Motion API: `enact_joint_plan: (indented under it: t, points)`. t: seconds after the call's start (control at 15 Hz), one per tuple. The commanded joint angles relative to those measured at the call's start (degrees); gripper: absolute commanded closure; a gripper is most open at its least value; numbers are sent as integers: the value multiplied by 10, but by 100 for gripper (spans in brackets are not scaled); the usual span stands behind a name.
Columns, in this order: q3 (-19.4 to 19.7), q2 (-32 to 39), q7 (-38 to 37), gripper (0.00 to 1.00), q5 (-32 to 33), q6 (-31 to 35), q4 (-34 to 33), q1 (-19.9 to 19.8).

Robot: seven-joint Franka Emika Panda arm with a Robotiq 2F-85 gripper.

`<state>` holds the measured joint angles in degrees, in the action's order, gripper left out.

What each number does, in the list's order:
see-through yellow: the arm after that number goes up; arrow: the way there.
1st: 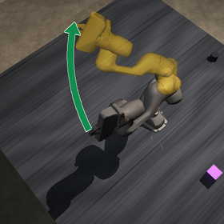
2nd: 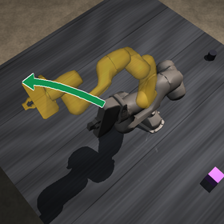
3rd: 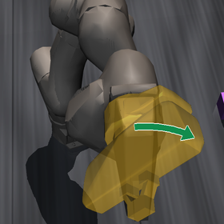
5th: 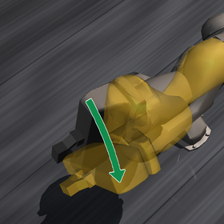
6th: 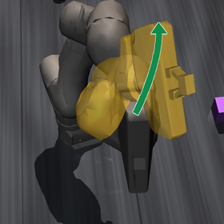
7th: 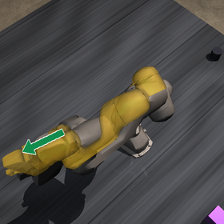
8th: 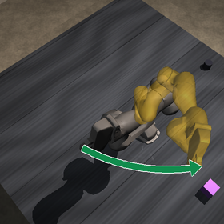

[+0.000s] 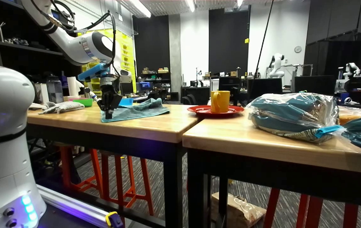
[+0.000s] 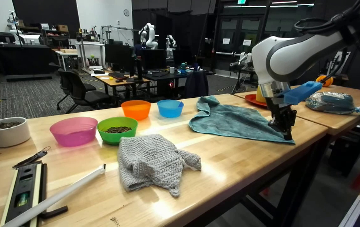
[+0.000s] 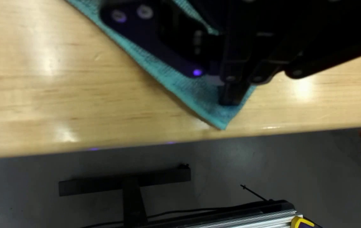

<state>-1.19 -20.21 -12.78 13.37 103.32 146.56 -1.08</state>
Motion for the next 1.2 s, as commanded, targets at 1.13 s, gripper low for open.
enact_joint_plan:
  t: [1.13]
  points:
    - [-7, 1, -94, 100, 19, 124, -76, -52]
